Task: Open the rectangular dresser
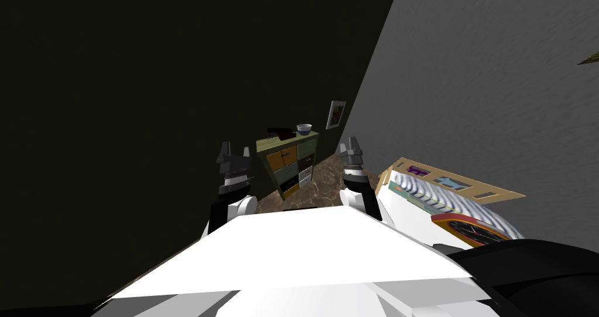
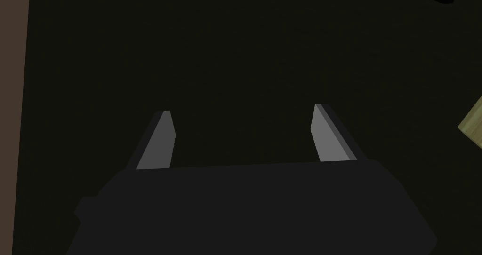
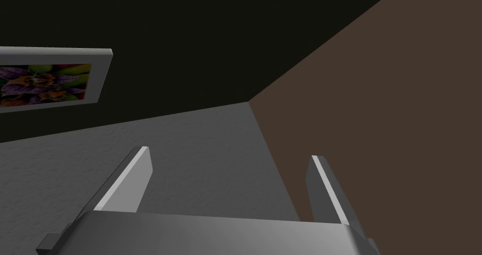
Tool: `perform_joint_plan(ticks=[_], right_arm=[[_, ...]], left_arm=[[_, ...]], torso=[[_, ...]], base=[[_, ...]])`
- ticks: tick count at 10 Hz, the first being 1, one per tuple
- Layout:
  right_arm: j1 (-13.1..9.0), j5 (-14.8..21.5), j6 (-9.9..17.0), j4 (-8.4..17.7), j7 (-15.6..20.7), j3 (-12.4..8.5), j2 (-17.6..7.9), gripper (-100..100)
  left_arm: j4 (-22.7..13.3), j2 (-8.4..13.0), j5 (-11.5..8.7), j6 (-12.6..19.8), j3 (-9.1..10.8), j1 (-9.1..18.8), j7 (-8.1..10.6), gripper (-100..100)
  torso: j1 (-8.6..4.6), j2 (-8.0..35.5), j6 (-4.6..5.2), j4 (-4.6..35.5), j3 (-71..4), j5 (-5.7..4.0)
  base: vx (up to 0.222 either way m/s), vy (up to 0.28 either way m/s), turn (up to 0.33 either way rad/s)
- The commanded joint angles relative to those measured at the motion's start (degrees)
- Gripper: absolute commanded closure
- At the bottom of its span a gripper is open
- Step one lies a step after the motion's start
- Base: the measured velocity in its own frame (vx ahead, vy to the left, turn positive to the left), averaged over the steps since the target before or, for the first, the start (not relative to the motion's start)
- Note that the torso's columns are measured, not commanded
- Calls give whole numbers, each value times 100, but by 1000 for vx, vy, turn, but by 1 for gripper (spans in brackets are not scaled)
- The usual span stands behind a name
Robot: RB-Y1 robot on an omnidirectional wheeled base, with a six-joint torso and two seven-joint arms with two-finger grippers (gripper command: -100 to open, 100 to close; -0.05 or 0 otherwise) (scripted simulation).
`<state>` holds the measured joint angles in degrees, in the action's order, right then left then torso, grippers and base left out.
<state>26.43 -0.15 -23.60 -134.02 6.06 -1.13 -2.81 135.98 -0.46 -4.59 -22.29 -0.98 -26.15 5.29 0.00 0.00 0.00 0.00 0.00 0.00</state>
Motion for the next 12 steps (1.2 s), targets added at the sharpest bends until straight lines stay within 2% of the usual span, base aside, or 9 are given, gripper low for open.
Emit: perform_joint_plan(ticks=[1,9,10,12], right_arm=[[0,0,0,0,0,0,0,0],[0,0,-1,-2,0,0,0,0],[0,0,-1,-2,0,0,0,0],[1,0,0,1,0,0,0,0]], left_arm=[[0,0,0,0,0,0,0,0],[2,0,0,-1,0,0,0,0],[-62,231,-9,-13,6,7,6,-100],[-211,524,-30,-40,20,22,21,-100]], torso=[[0,232,0,235,-467,0],[0,3539,0,3537,-7073,0],[0,3962,0,3960,-7919,0],[-4,4204,0,4204,-8428,-1]], base=[[0,0,0],[0,0,0],[11,-9,7],[20,-31,19]])
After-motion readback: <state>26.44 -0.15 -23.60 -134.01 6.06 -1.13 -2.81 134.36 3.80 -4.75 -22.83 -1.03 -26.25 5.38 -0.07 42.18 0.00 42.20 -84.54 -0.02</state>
